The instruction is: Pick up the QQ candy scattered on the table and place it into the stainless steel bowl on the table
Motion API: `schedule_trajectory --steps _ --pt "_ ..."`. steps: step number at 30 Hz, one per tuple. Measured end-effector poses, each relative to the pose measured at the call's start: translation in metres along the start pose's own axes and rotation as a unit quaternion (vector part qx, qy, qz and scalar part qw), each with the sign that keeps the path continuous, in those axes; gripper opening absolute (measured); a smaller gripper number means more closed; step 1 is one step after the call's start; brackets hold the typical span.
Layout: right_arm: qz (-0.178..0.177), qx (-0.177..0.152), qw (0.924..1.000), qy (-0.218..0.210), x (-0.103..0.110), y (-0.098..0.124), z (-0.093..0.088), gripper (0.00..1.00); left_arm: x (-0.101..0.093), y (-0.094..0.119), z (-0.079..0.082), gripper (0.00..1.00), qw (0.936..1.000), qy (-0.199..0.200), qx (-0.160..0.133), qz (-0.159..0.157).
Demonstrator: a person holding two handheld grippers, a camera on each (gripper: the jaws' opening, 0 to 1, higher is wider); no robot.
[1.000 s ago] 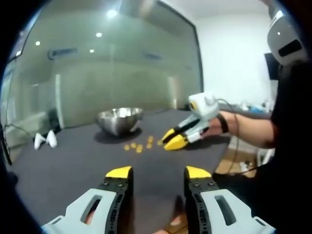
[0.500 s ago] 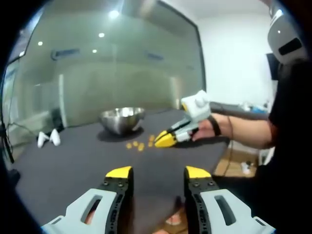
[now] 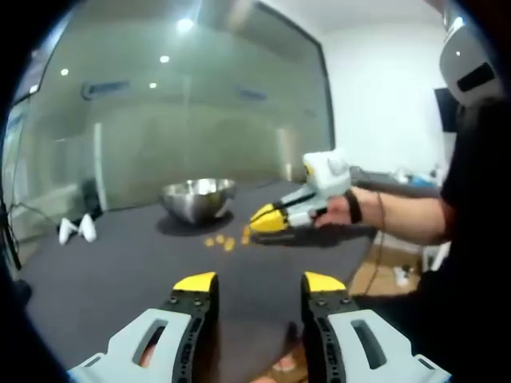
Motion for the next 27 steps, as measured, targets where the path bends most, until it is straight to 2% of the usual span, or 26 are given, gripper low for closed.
schedule_trajectory --steps 8,15,18,21,27 --pt "-0.034 0.009 0.9989 -0.029 -0.027 -0.002 0.012 0.09 0.0 -0.006 -0.003 0.43 1.0 0.001 0.003 -0.006" --pt "-0.05 -0.012 0.9986 -0.011 -0.041 -0.012 0.039 0.09 0.002 -0.005 -0.002 0.43 1.0 0.0 0.005 -0.007" --pt "-0.059 -0.026 0.9979 -0.005 -0.049 -0.023 0.05 0.09 0.005 -0.001 -0.001 0.43 1.0 0.001 0.002 -0.003" --pt "-0.079 -0.056 0.9952 -0.017 -0.055 -0.037 0.073 0.09 0.007 -0.001 -0.003 0.43 1.0 0.005 0.005 0.002" --pt "-0.092 -0.062 0.9936 -0.023 -0.065 -0.065 0.095 0.09 0.004 -0.002 -0.002 0.42 1.0 0.003 0.001 -0.004"
Point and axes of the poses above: the point that each gripper's makers call its tool centre point, and the gripper's own axes: y roughly backward along the fingers, x roughly to its left, z roughly out of its top, the point moved 10 cm from there along y, roughly backward along the fingers, and after that the axes turned 15 degrees about -z, right-handed, at the moved point
